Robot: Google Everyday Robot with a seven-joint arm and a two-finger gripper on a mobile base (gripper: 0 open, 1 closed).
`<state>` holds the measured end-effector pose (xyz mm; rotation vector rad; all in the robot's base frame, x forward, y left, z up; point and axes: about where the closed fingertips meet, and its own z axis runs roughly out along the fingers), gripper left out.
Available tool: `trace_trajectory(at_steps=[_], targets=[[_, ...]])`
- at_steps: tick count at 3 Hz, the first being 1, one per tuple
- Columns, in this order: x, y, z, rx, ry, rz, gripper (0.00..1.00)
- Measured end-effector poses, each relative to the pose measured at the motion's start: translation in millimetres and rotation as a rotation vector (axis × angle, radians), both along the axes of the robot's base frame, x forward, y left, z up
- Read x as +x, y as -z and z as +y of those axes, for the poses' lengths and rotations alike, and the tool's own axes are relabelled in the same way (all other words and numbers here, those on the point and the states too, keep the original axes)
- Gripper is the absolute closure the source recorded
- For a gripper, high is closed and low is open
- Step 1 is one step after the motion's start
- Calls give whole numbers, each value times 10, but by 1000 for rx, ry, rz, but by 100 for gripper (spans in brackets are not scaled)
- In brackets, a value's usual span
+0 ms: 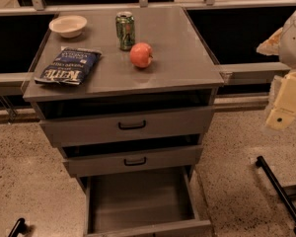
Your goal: Place green can into bottom drawer
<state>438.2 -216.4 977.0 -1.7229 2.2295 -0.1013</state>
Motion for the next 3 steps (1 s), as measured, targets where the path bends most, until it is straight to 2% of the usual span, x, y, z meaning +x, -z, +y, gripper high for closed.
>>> trace_trajectory(at_steps=[1,2,3], targets=[[1,0,0,0,0,0,0],[401,23,239,80,-38,-32,0],[900,-75,619,165,-100,-75,0]])
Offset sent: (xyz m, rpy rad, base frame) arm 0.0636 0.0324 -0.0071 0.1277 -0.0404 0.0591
